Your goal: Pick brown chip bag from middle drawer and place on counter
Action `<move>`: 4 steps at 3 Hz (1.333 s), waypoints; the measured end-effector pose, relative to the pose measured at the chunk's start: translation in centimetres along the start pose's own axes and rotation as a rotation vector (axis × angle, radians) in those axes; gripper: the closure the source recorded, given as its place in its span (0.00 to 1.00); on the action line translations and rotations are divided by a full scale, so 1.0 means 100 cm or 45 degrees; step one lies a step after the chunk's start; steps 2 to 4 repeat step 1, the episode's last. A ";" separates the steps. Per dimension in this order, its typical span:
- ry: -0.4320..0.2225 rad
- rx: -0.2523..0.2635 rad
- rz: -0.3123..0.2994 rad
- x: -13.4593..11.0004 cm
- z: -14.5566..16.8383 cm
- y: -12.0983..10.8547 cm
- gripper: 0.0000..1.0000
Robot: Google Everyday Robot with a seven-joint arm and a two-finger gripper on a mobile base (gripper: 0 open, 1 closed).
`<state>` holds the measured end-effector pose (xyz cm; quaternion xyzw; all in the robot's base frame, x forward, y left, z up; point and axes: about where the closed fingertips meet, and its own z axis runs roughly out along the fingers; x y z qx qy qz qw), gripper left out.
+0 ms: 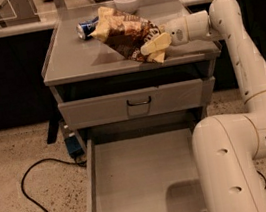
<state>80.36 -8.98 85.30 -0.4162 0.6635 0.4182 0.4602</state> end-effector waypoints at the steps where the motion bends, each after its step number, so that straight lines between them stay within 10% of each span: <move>1: 0.000 0.000 0.000 0.000 0.000 0.000 0.00; 4: 0.000 0.000 0.000 0.000 0.000 0.000 0.00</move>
Offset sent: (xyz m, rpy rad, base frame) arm 0.0000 0.0000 0.0000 0.0000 0.0000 0.0000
